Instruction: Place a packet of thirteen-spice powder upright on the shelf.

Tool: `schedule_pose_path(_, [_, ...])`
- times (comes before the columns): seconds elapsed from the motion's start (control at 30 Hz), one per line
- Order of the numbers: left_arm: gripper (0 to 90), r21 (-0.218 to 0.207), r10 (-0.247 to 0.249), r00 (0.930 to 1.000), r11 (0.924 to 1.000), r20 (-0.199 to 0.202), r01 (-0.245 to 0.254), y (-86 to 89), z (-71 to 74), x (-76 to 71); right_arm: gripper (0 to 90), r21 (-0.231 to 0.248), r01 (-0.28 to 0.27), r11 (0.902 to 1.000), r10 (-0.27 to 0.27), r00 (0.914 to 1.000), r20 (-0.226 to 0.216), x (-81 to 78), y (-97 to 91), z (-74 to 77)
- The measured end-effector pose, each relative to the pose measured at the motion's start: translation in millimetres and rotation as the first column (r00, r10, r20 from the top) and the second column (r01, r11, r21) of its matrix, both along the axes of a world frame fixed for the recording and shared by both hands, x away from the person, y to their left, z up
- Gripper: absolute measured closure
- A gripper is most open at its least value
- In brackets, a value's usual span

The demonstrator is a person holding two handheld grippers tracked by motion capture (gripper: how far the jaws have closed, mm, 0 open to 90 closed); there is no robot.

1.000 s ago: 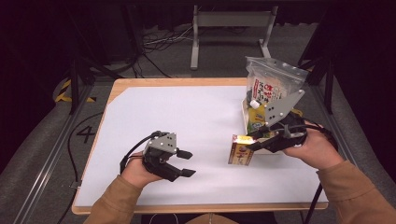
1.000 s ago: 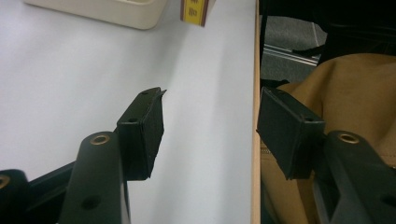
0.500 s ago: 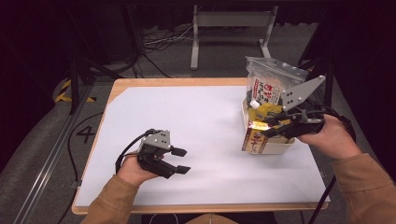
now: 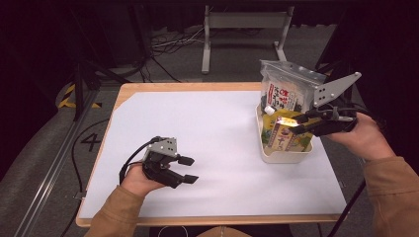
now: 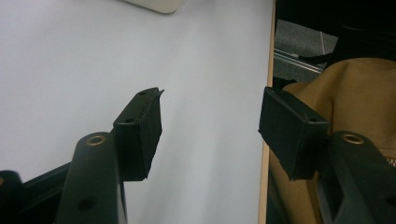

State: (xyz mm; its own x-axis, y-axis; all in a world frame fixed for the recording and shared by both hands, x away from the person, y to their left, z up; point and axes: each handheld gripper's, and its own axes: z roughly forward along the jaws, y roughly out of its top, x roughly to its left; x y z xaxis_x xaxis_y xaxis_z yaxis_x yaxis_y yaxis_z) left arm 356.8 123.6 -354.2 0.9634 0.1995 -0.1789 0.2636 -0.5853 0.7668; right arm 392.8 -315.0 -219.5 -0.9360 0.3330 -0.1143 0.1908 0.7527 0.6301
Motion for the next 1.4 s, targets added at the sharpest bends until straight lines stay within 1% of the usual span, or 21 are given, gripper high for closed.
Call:
schedule_pose_path(0.1, [39.5, -0.002, 0.01, 1.0, 0.9999, 0.0, -0.01, 2.5, -0.3, -1.5, 67.6, -0.01, 0.008, 0.9999, -0.008, 1.0, 0.003, 3.8, -5.4, -3.3])
schedule_pose_path(0.27, [39.7, -0.001, 0.013, 0.9999, 0.9999, -0.002, -0.013, 4.1, -0.6, -2.1, 67.6, -0.026, 0.016, 0.9995, -0.016, 0.9998, 0.012, 7.6, -8.9, -9.6])
schedule_pose_path(0.37, [39.7, -0.003, 0.015, 0.9999, 0.9999, -0.003, -0.015, 4.4, -0.9, -2.1, 67.6, -0.048, 0.015, 0.9987, -0.014, 0.9996, 0.026, 9.3, -8.8, -14.5])
schedule_pose_path(0.53, [39.7, 0.002, 0.009, 0.9999, 1.0, -0.011, -0.009, 3.4, -2.9, -1.2, 67.6, -0.075, 0.014, 0.997, -0.012, 0.9994, 0.031, 11.2, -7.3, -21.6])
schedule_pose_path(0.57, [39.6, 0.003, 0.009, 0.9999, 1.0, -0.012, -0.009, 3.4, -3.0, -1.1, 67.6, -0.082, 0.004, 0.9966, -0.002, 0.9996, 0.028, 11.5, -6.8, -22.6])
schedule_pose_path(0.7, [39.6, -0.001, 0.01, 0.9998, 0.9999, -0.017, -0.01, 4.2, -3.3, -1.1, 67.6, -0.076, -0.011, 0.997, 0.012, 0.9998, 0.013, 12.7, -5.3, -26.8])
schedule_pose_path(0.83, [39.3, 0.0, 0.006, 0.9998, 1.0, -0.02, -0.006, 5.0, -4.6, -0.7, 67.6, -0.085, -0.029, 0.9959, 0.029, 0.9996, 0.001, 14.4, -4.3, -31.1])
schedule_pose_path(0.93, [39.3, 0.0, 0.009, 0.9998, 1.0, -0.02, -0.009, 5.9, -5.1, -0.5, 67.7, -0.083, -0.042, 0.9957, 0.041, 0.9991, -0.005, 14.7, -4.5, -32.8])
schedule_pose_path(1.23, [39.4, -0.003, 0.009, 0.9995, 1.0, -0.03, -0.01, 7.0, -6.1, 0.0, 67.8, -0.105, -0.06, 0.9927, 0.057, 0.9978, -0.035, 17.8, -2.7, -41.0])
schedule_pose_path(1.4, [39.4, 0.0, 0.012, 0.9994, 0.9999, -0.031, -0.012, 7.7, -6.5, 0.6, 67.8, -0.099, -0.064, 0.993, 0.06, 0.9973, -0.041, 18.3, -3.5, -42.1])
